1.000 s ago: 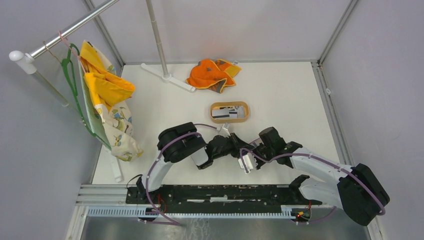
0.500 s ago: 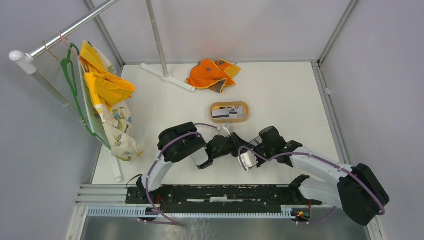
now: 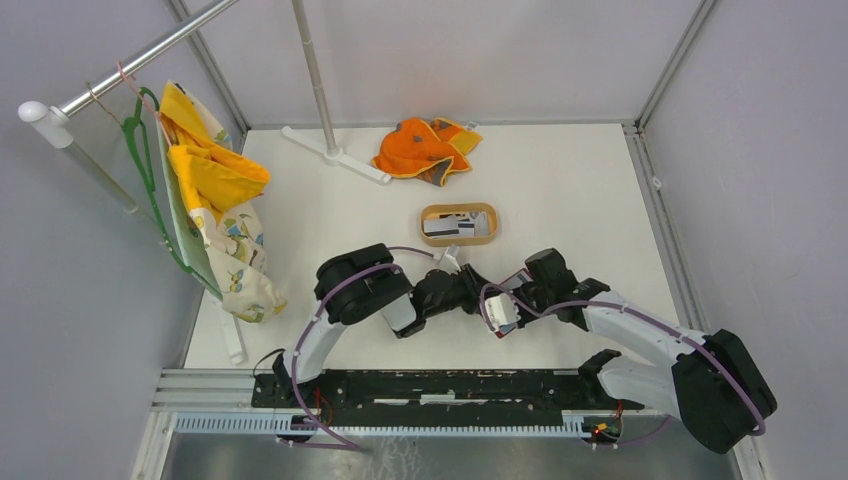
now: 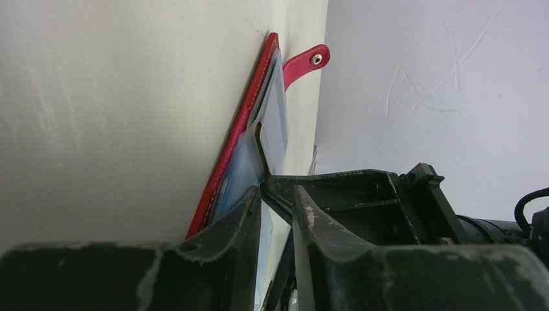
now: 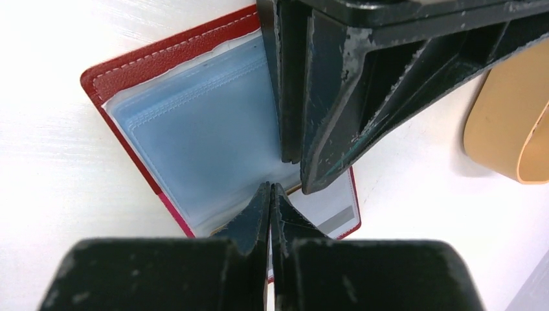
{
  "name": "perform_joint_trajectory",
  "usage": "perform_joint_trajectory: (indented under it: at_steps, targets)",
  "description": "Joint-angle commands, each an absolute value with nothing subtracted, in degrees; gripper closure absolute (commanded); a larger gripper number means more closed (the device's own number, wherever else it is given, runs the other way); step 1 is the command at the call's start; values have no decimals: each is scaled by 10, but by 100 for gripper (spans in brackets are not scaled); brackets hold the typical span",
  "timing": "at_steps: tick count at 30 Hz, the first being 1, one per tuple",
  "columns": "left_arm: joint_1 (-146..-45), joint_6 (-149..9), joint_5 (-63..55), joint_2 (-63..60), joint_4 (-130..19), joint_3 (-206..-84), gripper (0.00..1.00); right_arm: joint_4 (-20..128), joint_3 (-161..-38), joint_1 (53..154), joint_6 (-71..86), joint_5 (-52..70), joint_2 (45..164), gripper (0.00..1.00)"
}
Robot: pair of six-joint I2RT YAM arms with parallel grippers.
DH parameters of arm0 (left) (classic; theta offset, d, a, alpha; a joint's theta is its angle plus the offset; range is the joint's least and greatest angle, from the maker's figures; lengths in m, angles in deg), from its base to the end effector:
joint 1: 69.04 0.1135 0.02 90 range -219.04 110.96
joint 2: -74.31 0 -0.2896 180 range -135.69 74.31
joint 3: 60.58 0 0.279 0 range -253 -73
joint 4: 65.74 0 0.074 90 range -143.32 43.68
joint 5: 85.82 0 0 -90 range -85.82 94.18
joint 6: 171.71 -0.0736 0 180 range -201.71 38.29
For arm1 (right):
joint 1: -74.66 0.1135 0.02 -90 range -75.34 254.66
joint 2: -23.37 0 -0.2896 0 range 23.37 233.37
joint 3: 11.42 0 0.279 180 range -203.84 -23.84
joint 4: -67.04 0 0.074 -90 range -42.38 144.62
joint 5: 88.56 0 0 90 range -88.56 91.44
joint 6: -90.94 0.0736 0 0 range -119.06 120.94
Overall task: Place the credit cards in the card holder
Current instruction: Insert the credit card into the card holder.
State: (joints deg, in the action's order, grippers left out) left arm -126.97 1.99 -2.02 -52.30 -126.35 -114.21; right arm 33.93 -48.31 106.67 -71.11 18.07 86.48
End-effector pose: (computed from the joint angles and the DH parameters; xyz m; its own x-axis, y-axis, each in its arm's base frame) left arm 0.2153 -0.3585 0.0477 -0.9055 -0.4159 -0.0842 -0.0145 0.2286 -0.9734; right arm 0.1695 0.1308 0.1242 0.3762 -0.8398 -0.3914 -0.8885 -0.2072 -0.4094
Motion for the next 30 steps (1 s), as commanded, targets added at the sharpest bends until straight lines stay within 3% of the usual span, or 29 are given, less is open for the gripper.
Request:
perform_joint_trajectory:
  at_steps: [1,13,20,23,26,28,29,30]
  targets:
    - [-1264,-5,-16,-502,-1230,-1128,67,330,-507,1053,-699,171,860,97]
    - [-1265,-138,36,-327,-1141,-1069,65,270,-549,940,-679,378,805,85]
    - [-1268,-358,94,-101,-955,-1037,63,289,-584,892,-601,413,774,54]
    - [-1269,-441,158,0,-826,-1049,52,303,-609,889,-564,417,779,38]
    - [-1269,-499,245,90,-719,-1059,34,309,-648,889,-538,444,799,24]
    - [-1269,-519,297,136,-675,-1060,15,314,-685,888,-513,470,822,3]
    - [-1268,-521,321,153,-655,-1060,4,321,-705,888,-490,491,839,2]
    - [-1268,-521,343,166,-635,-1061,1,322,-724,889,-477,521,856,2]
